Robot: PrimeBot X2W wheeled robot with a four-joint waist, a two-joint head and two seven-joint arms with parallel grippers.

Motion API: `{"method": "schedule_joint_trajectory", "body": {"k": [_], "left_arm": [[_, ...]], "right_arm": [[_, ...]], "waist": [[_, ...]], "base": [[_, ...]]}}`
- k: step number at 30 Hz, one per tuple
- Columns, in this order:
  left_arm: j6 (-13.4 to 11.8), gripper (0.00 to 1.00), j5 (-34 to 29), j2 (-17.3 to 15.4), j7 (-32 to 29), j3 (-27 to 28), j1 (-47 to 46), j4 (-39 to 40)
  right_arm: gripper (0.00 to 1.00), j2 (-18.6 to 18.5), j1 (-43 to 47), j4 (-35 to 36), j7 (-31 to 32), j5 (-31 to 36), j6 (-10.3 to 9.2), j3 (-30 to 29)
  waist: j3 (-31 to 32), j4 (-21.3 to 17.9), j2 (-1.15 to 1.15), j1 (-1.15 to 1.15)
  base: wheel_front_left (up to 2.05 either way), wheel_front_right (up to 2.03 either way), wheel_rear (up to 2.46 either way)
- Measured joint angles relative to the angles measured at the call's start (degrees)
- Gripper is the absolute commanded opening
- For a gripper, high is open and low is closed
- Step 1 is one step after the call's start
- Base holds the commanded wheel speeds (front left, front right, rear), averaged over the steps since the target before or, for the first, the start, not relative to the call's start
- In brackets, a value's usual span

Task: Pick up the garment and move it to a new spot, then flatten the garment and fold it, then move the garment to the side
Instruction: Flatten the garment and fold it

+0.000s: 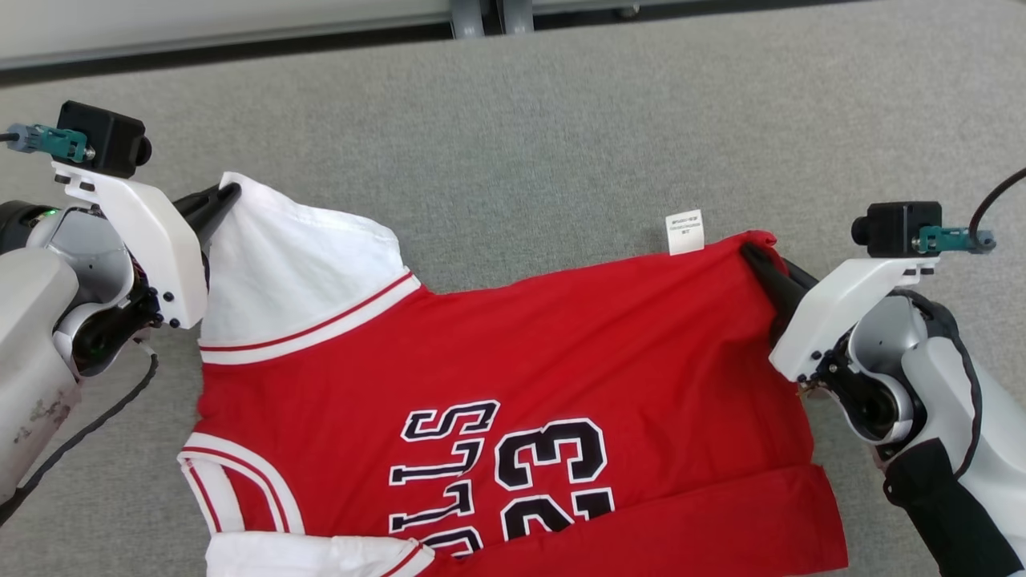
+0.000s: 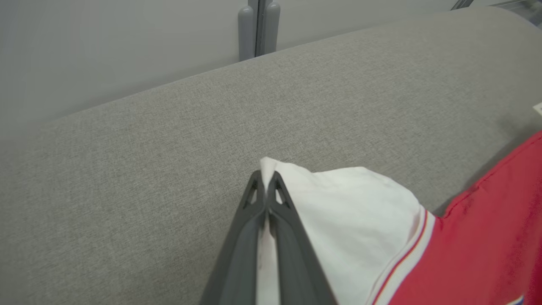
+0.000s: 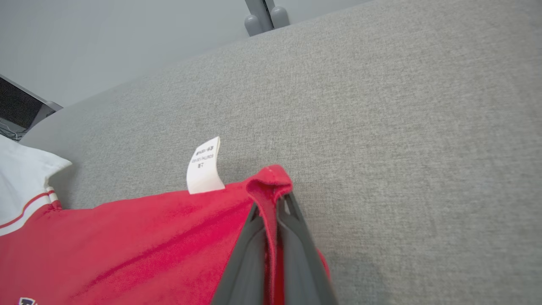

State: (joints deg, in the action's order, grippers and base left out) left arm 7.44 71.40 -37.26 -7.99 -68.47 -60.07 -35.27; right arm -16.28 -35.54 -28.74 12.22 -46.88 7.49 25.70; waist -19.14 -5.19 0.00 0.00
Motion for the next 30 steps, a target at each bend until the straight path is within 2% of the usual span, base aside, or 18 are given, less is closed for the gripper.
{"method": "schedule_joint_trajectory", "body": {"k": [4,13,21,30], "left_arm": [[0.0,0.00,3.6,-0.5,-2.6,-1.6,1.0,1.3],[0.0,0.00,9.4,-1.9,-10.3,-3.1,4.3,4.2],[0.0,0.00,13.8,-3.3,-18.9,-4.0,8.2,8.3],[0.0,0.00,15.8,-5.0,-24.1,-4.3,10.9,12.1]], "right_arm": [[0.00,-0.6,0.6,-1.5,-3.6,-2.3,0.00,2.8],[0.00,-2.8,1.4,-4.4,-5.9,-5.5,0.00,8.4],[0.00,-6.0,1.9,-4.6,-0.9,-10.4,0.00,14.5],[0.00,-11.5,0.6,-3.8,7.7,-14.2,0.00,22.4]], "waist": [[3.7,0.8,0.00,0.00],[10.0,2.6,0.00,0.00],[15.8,4.3,0.00,0.00],[18.8,5.6,0.00,0.00]], "base": [[0.00,0.00,0.00],[0.00,0.00,0.00],[0.00,0.00,0.00],[0.00,0.00,0.00]]}}
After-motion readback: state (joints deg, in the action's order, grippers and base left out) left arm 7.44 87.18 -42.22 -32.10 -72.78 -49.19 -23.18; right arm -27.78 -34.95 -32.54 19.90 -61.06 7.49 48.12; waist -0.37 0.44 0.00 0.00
